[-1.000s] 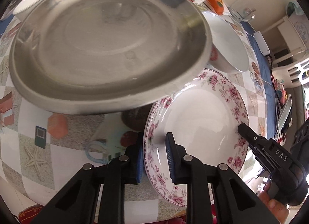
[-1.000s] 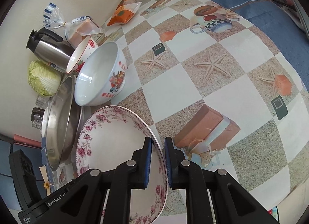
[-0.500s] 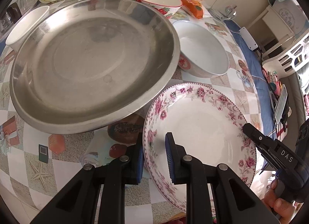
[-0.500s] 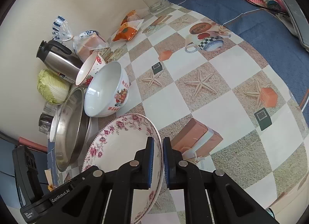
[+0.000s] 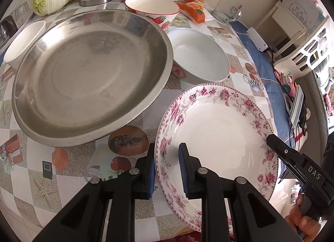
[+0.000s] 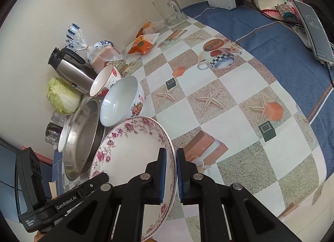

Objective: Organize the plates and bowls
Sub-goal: 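Lift the pink-floral plate with both tools and carry it over the basin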

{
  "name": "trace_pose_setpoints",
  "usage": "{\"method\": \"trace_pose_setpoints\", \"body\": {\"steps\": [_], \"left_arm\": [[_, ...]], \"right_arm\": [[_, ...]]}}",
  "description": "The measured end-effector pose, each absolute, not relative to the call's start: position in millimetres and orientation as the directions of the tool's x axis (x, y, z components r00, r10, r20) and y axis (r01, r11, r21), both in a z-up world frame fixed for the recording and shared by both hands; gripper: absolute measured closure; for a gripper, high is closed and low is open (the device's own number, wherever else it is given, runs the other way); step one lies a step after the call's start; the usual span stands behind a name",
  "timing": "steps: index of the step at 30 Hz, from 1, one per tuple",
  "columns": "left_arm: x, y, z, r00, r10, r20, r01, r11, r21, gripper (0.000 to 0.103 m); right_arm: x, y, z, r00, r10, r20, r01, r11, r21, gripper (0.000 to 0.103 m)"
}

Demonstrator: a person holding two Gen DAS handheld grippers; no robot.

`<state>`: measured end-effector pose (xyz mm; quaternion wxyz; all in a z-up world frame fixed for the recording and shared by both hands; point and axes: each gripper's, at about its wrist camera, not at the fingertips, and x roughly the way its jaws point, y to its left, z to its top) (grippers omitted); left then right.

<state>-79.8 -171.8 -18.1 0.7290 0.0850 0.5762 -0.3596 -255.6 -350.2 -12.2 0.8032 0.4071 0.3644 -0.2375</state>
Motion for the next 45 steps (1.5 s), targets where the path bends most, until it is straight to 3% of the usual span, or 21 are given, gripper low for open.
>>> {"method": "trace_pose_setpoints", "body": {"steps": [9,23,35,45], "left_arm": [[-76.8,-158.2,13.6,0.136,-0.466,-0.874,0.636,0.718,-0.284,0.081],[-9.2,-156.7,70.4,0.229,-0.522,-0.822,0.566,0.758,-0.324,0.081],[46.8,-140.4,71.8,0.276,-0.562,-0.779,0.489,0.780,-0.390,0.081],[76.9,-105.1,66.8,0.334,-0.524,-0.783,0.417,0.828,-0.376,0.081]], "right_arm": [[-256.5,-345.7,10.1,0.649,-0.114,-0.752,0.661,0.575,0.483,0.093],[-195.1,-349.8,62.8,0.701,-0.120,-0.703,0.600,0.631,0.491,0.093],[-126.9,-353.8,71.8,0.723,-0.084,-0.685,0.551,0.668,0.500,0.093],[-80.6,-330.5,60.2,0.719,-0.027,-0.695,0.500,0.714,0.490,0.093]]}}
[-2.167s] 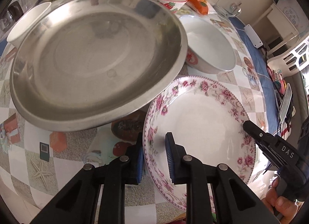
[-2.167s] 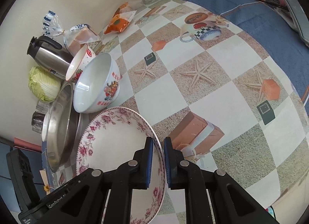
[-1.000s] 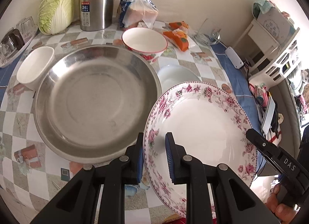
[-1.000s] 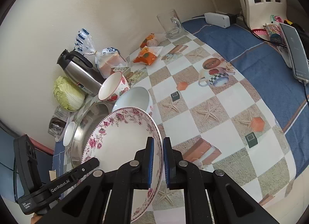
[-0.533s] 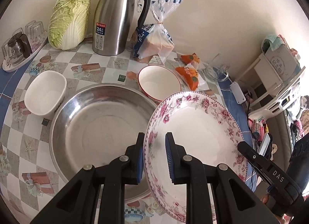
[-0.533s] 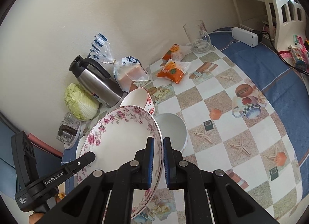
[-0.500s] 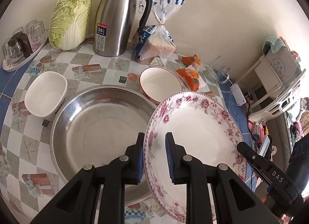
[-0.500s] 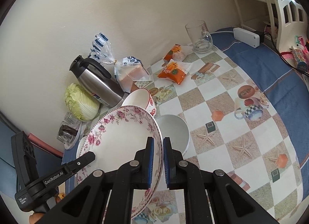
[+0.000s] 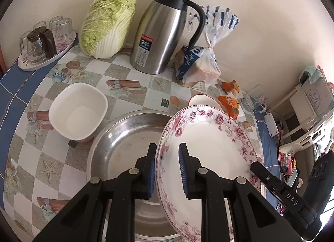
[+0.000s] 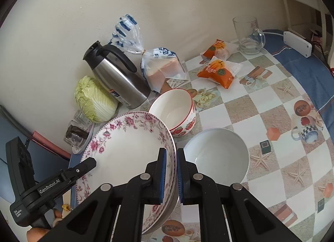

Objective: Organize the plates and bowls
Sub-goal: 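Lift the pink-floral plate with both tools and carry it over the basin, then lower the floral plate into the steel basin and open both tools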

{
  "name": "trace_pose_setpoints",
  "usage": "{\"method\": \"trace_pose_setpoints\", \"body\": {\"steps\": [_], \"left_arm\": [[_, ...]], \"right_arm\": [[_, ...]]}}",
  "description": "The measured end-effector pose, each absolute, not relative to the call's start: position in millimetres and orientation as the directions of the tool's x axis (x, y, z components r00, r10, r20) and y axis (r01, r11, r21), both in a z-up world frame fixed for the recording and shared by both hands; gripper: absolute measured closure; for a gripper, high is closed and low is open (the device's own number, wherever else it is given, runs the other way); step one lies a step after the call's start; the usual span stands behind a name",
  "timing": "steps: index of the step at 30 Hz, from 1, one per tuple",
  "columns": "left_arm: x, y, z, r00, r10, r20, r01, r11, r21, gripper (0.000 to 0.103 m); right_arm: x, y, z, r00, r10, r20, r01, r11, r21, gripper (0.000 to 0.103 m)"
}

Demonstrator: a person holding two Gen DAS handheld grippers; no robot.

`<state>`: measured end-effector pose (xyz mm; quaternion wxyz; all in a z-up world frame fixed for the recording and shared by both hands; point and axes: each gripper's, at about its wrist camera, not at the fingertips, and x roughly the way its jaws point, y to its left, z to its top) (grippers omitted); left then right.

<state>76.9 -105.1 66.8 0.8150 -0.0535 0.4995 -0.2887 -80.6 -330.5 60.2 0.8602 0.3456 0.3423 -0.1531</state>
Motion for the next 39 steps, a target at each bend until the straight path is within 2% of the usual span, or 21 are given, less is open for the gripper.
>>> {"method": "trace_pose_setpoints", "body": {"steps": [11,39], "left_arm": [[98.7,-64.7,47.1,0.333,-0.503,-0.798,0.323,0.856,-0.404,0.081],[115.1,-74.8,-8.0,0.228,-0.430,-0.874,0.288,0.887,-0.361,0.081]], "right_arm": [[-44.3,-297.5,46.7,0.713,0.051,-0.699,0.444,0.739,0.507,0.093],[-24.8,-300.1,-5.0,0.611,0.077,-0.788,0.520,0.711,0.474,0.093]]}}
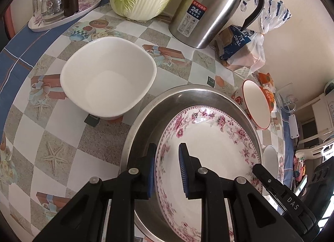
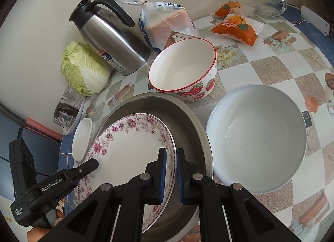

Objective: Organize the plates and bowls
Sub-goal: 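Lower the floral plate into the steel basin and open both tools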

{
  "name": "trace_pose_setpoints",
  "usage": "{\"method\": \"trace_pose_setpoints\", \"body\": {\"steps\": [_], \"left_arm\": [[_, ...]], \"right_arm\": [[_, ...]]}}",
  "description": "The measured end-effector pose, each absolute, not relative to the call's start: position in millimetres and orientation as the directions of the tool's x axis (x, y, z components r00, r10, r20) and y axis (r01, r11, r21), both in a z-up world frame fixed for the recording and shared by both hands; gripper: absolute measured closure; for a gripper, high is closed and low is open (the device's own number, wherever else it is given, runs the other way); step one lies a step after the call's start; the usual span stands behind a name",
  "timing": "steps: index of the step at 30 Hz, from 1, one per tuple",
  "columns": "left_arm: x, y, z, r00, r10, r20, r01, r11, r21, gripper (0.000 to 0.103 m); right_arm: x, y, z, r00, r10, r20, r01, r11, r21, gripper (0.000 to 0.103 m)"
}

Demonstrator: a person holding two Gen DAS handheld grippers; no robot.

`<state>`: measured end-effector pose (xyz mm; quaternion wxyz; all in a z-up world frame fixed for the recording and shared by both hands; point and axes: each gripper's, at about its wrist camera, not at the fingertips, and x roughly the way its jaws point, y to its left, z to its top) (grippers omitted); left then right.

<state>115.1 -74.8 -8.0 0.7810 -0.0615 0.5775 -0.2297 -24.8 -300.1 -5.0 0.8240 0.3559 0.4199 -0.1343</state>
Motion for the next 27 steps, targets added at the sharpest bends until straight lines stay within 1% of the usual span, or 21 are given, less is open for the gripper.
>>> {"method": "trace_pose_setpoints", "body": {"steps": [18,27], "left_arm": [[118.4,-80.9,-20.9,0.202,-0.418,-0.886,0.280,0.891,-0.357,0.081],[120.4,-79.9,-26.6,0.193,-0.405,-0.894,0.270,0.897,-0.349,0.081]], "right_arm": [[-22.5,-299.5,-10.5,0.594,0.071,-0.801,0.530,0.714,0.457,0.093],[-20.5,-297.3,-11.5,0.569,0.054,-0.820,0.533,0.735,0.419,0.092]]}}
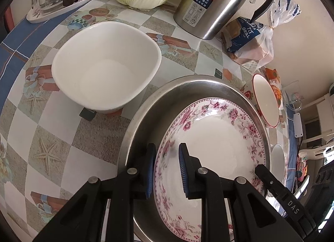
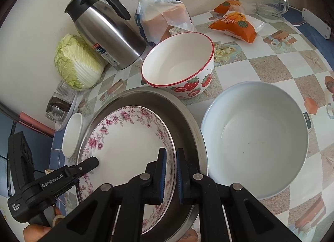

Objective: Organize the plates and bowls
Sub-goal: 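Lower the floral plate into the steel basin and open both tools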

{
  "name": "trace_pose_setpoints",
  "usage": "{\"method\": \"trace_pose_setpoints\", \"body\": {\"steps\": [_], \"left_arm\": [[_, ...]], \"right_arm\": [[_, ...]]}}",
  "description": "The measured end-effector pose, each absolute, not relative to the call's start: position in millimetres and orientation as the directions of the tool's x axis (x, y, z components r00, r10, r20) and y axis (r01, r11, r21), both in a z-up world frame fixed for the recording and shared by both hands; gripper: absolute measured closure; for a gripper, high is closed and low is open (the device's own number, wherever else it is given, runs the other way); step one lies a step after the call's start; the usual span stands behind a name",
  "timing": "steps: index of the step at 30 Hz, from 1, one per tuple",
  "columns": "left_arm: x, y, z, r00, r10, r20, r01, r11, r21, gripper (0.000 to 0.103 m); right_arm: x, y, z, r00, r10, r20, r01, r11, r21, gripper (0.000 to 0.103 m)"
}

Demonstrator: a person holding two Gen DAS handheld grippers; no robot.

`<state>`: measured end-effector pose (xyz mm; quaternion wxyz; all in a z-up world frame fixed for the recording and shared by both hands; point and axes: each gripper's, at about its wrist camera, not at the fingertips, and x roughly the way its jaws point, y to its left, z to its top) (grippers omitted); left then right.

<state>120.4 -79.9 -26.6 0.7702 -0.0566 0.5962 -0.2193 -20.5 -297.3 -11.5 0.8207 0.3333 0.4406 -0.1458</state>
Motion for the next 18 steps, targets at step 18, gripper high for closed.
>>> {"method": "trace_pose_setpoints", "body": {"steps": [18], "left_arm": [[111.6,-80.2,7.5,0.274,-0.365,-0.890,0.327,0.905,-0.271,0.079]], "right_arm": [[-23.8,-294.4,18.3,0.580,-0.040,-0.814,0.516,0.791,0.329,0.090]]}}
